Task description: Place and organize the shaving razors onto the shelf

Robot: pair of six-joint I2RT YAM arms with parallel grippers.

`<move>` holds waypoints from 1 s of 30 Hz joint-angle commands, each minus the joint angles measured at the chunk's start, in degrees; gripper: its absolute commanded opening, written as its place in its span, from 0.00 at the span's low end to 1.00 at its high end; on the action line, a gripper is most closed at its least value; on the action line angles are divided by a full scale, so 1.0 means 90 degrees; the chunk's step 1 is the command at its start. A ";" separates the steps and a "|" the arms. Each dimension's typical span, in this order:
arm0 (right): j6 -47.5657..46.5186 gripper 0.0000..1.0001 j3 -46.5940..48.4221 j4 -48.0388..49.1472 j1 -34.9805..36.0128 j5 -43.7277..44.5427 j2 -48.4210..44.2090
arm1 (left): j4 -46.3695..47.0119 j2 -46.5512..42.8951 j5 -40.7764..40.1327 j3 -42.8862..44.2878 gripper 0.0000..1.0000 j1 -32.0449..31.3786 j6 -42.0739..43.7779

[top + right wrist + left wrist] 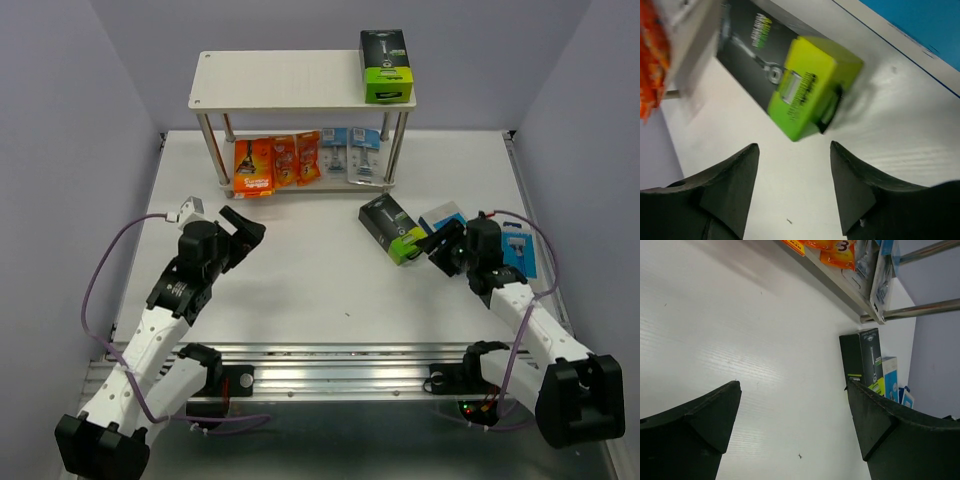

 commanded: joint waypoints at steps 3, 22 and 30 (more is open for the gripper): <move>0.0285 0.59 -0.0614 -0.0099 -0.0065 0.0704 -0.0302 | 0.0503 -0.0005 0.0348 0.0106 0.99 -0.0036 0.0348; 0.0402 0.42 -0.0868 0.2050 -0.0065 0.0382 0.1504 | 0.0561 0.0131 0.0416 0.0136 0.99 -0.0036 0.0280; 0.0431 0.38 -0.0868 0.2323 -0.0065 0.0519 0.1729 | 0.0503 0.0102 0.0377 0.0175 0.99 -0.0027 0.0270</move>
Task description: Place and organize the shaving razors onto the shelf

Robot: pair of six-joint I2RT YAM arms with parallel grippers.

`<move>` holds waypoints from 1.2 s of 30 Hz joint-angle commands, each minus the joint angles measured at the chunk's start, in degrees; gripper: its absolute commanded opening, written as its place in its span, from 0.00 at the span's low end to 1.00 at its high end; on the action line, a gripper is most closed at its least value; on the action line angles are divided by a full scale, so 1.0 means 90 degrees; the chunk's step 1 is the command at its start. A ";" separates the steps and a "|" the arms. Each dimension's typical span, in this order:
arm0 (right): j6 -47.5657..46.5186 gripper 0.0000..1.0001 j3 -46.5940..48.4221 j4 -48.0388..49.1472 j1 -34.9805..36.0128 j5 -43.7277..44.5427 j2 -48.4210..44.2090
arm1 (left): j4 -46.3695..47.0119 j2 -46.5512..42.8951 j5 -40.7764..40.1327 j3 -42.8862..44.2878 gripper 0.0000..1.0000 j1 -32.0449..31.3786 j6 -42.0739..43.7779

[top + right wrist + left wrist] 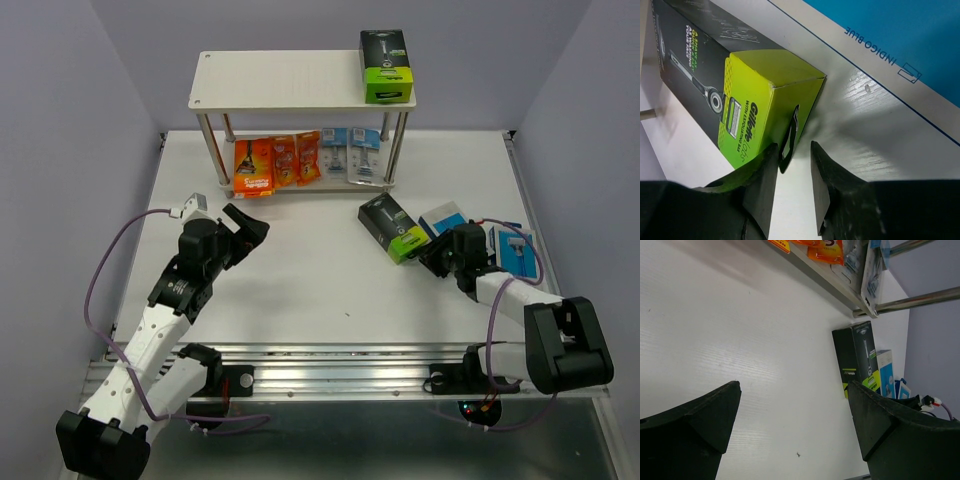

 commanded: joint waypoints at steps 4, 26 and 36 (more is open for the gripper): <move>0.0086 0.36 -0.0009 0.0612 -0.0053 0.0123 0.0288 | 0.0167 -0.0073 -0.0028 0.0187 0.99 -0.0036 0.0046; 0.0076 0.01 -0.0038 0.1657 -0.0053 -0.1771 -0.2845 | 0.0089 -0.0541 -0.0243 0.0060 0.99 -0.0036 -0.0188; 0.0408 0.01 0.1406 0.2212 -0.0053 -0.3352 -0.3082 | 0.0099 -0.0580 -0.0312 -0.0008 0.99 -0.0036 -0.0188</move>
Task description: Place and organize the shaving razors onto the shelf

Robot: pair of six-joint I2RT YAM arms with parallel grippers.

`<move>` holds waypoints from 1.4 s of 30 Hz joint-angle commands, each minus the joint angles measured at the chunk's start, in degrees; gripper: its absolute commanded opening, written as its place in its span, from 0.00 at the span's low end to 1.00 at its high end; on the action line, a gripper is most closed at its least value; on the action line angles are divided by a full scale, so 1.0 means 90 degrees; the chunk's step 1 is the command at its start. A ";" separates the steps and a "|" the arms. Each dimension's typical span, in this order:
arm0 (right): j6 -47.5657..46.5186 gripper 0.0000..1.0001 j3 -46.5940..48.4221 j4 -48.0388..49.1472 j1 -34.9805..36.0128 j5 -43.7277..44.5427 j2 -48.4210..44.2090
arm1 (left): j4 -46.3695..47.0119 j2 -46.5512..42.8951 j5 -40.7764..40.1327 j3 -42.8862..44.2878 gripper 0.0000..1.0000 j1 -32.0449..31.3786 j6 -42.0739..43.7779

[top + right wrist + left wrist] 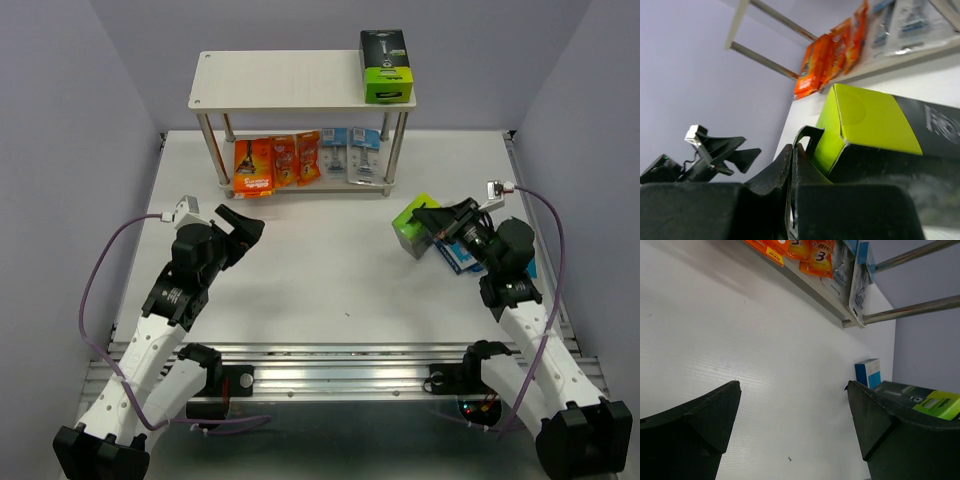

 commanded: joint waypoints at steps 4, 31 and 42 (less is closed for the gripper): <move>0.0721 0.01 0.1611 0.1963 -0.0031 -0.1371 0.0352 | 0.0194 -0.0251 -0.0137 -0.0106 0.99 -0.0036 -0.0016; 0.0993 0.01 1.1047 0.1496 0.1707 -0.2271 0.6628 | -0.0314 -0.0973 -0.0840 0.0070 0.99 -0.0027 -0.0211; -0.0826 0.01 1.1879 0.0719 0.1892 0.0626 0.7599 | -0.1075 -0.1696 -0.1377 0.0139 0.99 -0.0027 -0.0406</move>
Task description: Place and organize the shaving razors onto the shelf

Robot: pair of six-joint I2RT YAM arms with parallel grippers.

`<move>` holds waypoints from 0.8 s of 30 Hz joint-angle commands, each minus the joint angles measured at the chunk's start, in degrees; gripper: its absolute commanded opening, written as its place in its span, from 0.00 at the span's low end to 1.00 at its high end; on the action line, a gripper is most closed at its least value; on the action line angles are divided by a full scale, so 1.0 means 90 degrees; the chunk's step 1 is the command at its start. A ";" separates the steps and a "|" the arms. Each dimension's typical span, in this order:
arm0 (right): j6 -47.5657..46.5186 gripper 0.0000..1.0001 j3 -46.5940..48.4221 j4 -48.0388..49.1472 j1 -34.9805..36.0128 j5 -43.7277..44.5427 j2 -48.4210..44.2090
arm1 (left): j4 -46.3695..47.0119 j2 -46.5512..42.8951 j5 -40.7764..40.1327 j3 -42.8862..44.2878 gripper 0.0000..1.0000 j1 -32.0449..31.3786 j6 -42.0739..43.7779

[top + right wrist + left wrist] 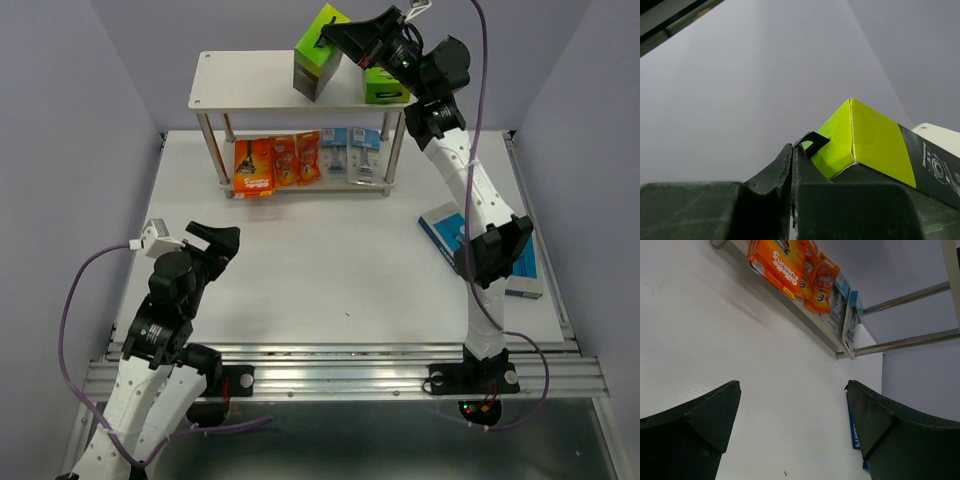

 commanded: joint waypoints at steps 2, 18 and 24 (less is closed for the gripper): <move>-0.1601 0.01 -0.0543 -0.0293 0.0103 0.1810 -0.0914 | -0.0226 -0.0365 -0.0294 0.0163 0.99 -0.0027 -0.0178; -0.2372 0.01 -0.4966 0.0516 0.1069 0.3294 -0.2857 | -0.0626 -0.0356 -0.0548 0.0260 0.99 -0.0027 -0.0227; -0.2773 0.01 -0.5719 0.0759 0.1557 0.4729 -0.3170 | -0.0685 -0.0366 -0.0538 0.0211 0.99 -0.0027 -0.0325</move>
